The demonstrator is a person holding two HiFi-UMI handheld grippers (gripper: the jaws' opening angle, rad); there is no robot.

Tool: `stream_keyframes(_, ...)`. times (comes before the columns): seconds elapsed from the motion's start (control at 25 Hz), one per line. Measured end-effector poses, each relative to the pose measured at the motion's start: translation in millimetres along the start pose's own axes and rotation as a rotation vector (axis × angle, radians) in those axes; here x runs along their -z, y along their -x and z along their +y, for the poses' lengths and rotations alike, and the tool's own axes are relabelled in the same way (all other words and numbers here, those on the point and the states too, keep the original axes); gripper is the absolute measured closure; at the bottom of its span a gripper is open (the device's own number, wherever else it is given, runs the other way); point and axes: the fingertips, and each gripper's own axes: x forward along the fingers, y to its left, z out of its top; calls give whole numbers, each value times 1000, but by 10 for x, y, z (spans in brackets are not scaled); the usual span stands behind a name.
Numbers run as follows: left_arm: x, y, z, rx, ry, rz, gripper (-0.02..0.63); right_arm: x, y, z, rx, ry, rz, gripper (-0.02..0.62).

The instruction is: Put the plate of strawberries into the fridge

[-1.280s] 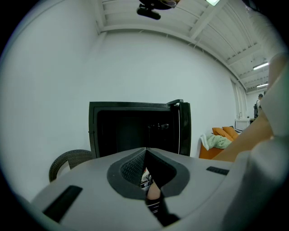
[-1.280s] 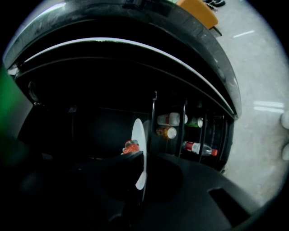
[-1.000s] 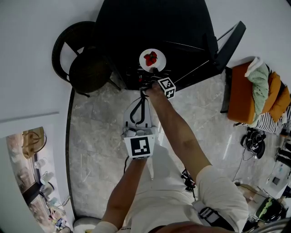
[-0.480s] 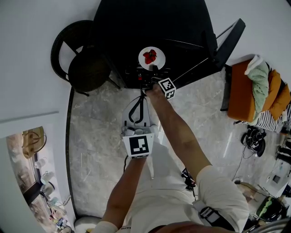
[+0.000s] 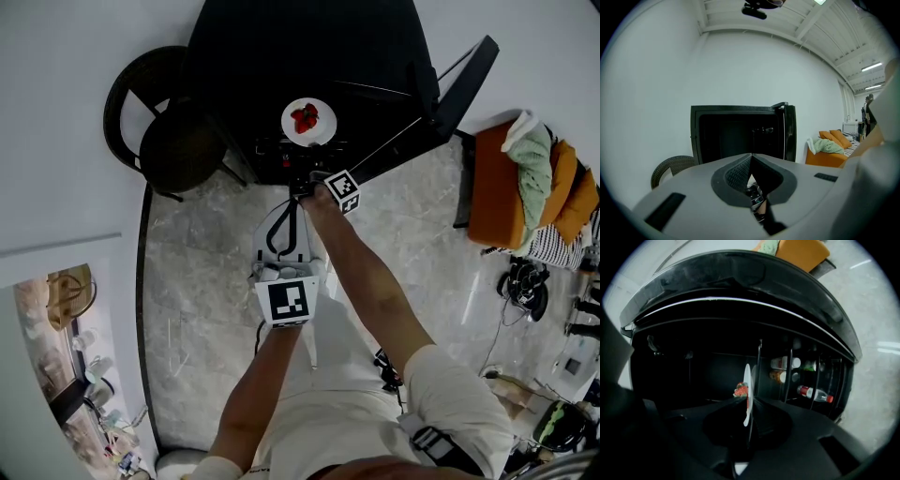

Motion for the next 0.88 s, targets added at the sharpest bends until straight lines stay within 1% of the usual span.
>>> stream_keyframes(0.2,-78,17,-11,3,-4,-6,603,5,132,-91,19,-13,-5,572)
stream_keyframes(0.4,-52,68,-19,-5,3,-8,603,20,261,-62,0,-23,-3,583)
stream_keyframes(0.56,-66,89,-30,-12,19,-3,603,48,391,17,-25,11,19,583)
stream_keyframes(0.8,-202,138,-60,-12,19,-3,603,126,693,223,-10,34,52,583)
stream_keyframes(0.88,-246,154,-65,-11,11,-2,603,146,749,308,-38,44,65,583)
